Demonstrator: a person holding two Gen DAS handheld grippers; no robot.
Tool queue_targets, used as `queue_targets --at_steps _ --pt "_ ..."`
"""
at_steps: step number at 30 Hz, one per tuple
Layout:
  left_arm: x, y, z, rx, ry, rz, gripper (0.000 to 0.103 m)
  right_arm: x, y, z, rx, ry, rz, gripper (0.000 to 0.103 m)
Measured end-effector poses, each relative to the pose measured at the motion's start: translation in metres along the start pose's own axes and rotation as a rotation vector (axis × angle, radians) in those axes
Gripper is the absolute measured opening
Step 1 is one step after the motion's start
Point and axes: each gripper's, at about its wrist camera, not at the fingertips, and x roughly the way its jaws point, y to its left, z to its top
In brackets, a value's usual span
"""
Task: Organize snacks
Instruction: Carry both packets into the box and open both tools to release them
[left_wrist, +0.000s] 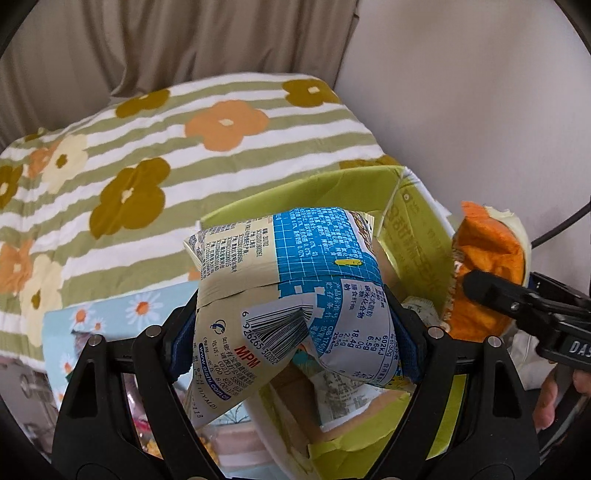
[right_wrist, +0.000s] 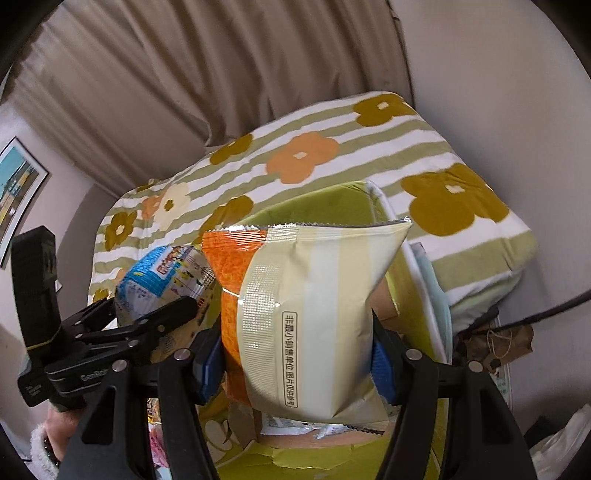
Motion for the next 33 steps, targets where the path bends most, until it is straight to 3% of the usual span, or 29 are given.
queue_targets --at_steps 4,9,16,29,32,33 --pt "0.012 -0.007 0.002 0.048 0.031 0.014 0.102 -0.004 -0.008 0.001 0.043 -0.017 -0.004 0.061" --pt "0.014 -0.007 -0.01 0.081 0.054 0.027 0.102 -0.008 -0.011 -0.004 0.06 -0.031 -0.02 0.061" --pt "0.002 0.001 -0.034 0.054 0.06 0.014 0.102 0.003 -0.007 -0.015 0.043 0.007 -0.032 0.061" --pt "-0.011 0.013 -0.048 0.026 0.051 0.001 0.102 0.034 0.007 -0.011 -0.03 0.055 -0.071 0.061" --pt "-0.014 0.016 -0.052 0.018 0.05 0.009 0.102 0.035 0.01 -0.011 -0.041 0.031 -0.075 0.07" --pt "-0.016 0.017 -0.054 0.013 0.048 0.009 0.102 0.034 0.011 -0.012 -0.043 0.02 -0.074 0.085"
